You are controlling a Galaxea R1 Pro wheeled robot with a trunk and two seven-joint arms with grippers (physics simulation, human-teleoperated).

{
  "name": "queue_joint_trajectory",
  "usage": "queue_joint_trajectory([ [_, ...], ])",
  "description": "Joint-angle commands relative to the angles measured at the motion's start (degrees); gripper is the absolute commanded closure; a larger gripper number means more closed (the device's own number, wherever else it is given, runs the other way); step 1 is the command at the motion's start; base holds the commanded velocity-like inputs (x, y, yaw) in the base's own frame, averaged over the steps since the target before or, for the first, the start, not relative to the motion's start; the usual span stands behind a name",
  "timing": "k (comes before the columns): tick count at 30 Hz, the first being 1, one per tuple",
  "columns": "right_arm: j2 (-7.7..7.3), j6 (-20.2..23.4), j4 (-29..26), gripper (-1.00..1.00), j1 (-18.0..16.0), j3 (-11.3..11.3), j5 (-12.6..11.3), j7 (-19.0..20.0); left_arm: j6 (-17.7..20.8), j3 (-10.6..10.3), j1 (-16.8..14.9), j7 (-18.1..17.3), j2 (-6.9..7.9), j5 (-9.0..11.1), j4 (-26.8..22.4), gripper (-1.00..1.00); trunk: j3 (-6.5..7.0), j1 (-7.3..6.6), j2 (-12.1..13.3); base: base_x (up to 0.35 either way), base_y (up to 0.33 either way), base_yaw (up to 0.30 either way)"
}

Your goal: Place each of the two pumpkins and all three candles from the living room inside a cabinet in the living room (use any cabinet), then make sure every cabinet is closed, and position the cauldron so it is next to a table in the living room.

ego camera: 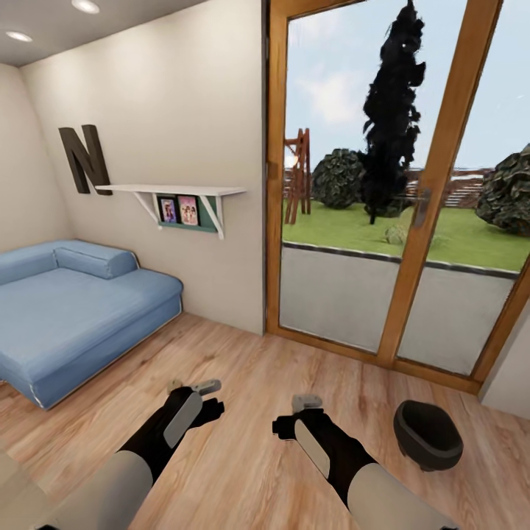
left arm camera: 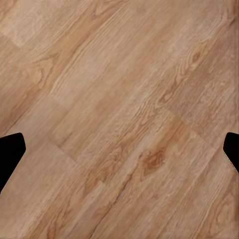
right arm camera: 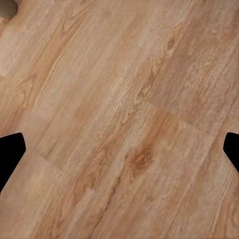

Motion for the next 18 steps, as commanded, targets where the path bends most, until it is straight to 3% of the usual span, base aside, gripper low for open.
queue_joint_trajectory([
  [1,-0.05,0.10,-0.09,-1.00,-0.05,0.34,-0.57,-0.60,0.03,-0.24,-0.04,0.56,0.04,0.63,-0.05,-1.00,-0.07,0.04,-0.04,0.342,0.000,0.000],
  [7,-0.01,-0.62,-0.04,-1.00,-0.01,0.05,-0.67,-0.72,0.01,-0.14,-0.04,0.49,0.46,0.63,0.17,-1.00,-0.07,0.04,-0.04,0.342,0.000,0.000],
  [13,0.02,-3.19,0.21,-1.00,0.19,-1.97,-0.84,-0.83,-0.66,-0.56,-0.03,0.59,0.41,-0.02,0.75,-1.00,-0.07,0.04,-0.04,0.342,0.000,0.000],
  [18,-0.04,-8.30,0.98,-1.00,0.66,-2.38,-0.92,-0.87,-4.12,-0.71,0.11,0.52,0.21,-0.19,6.75,-1.00,-0.07,0.04,-0.04,0.342,0.000,0.000],
])
